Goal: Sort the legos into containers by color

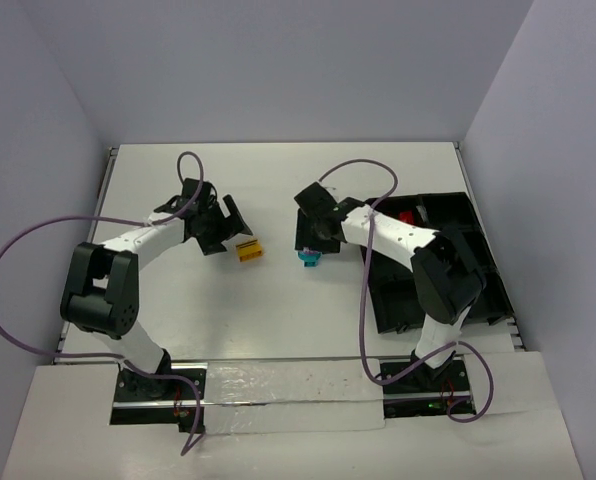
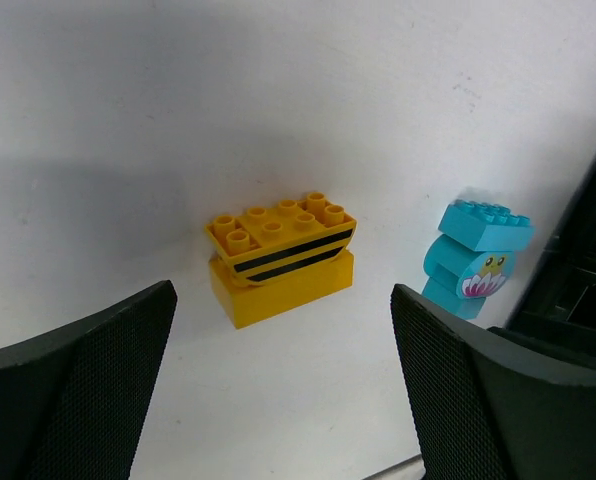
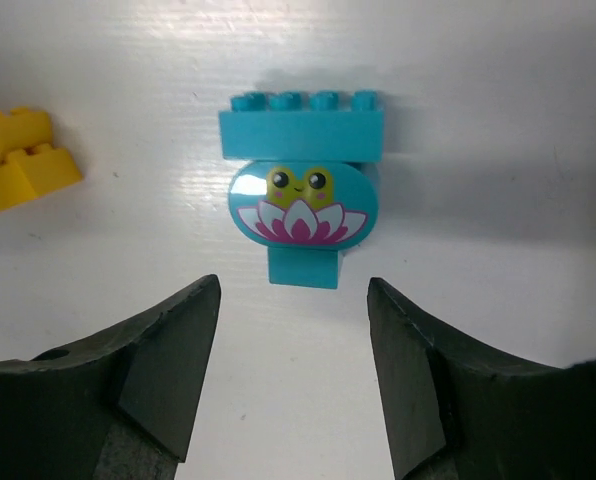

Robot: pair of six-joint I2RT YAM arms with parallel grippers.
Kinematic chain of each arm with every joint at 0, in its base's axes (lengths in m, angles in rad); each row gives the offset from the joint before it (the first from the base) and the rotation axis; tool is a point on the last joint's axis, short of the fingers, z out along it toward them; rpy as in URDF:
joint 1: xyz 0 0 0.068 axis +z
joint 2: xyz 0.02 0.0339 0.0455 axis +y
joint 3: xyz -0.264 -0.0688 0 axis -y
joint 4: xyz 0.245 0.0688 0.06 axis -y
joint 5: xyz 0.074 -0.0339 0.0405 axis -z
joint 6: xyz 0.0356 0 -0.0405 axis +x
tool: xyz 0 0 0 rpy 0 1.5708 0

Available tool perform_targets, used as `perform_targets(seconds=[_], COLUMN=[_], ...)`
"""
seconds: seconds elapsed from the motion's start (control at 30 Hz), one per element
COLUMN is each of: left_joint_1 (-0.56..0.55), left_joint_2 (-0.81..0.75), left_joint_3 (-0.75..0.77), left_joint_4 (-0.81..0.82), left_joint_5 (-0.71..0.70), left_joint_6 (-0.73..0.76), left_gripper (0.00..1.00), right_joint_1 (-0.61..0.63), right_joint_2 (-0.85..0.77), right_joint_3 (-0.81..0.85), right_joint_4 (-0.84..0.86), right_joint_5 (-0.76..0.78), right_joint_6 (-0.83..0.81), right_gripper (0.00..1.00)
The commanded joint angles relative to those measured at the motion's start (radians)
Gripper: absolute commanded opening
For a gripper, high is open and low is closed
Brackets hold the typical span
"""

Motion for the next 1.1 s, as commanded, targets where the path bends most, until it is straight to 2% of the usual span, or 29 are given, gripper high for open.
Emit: perform_targets(seconds=[0.0, 0.13, 0.43, 0.7, 1.07], left_joint_1=[0.005, 0.005, 0.004, 0.004, 0.004], left_joint_2=[-0.13, -0.177, -0.211, -0.219, -0.205], left_joint_3=[0.076, 0.082, 0.07, 0.074, 0.065], left_joint_4=[-0.072, -0.091, -0.094, -0.097, -0.086], left_joint_5=[-0.093, -0.098, -0.059, -0.052, -0.032], left_joint_6=[0.05, 0.05, 0.047, 0.054, 0.054], left_gripper=[0.95, 0.95, 0.93, 0.92, 0.9], right_joint_1=[-0.02, -0.03, -0.032, -0.031, -0.029], right_joint_2=[0.029, 0.114, 0.256, 0.285, 0.204], right_joint_3=[0.112, 0.19, 0.292, 0.279, 0.247], right_joint_4=[-0.04, -0.066, -0.096, -0.092, -0.093], right_joint_5=[0.063, 0.054, 0.057, 0.072, 0.126], right_joint_6=[-0.033, -0.053, -0.055, -0.054, -0.063], right_gripper=[0.74, 0.78, 0.79, 0.79, 0.8])
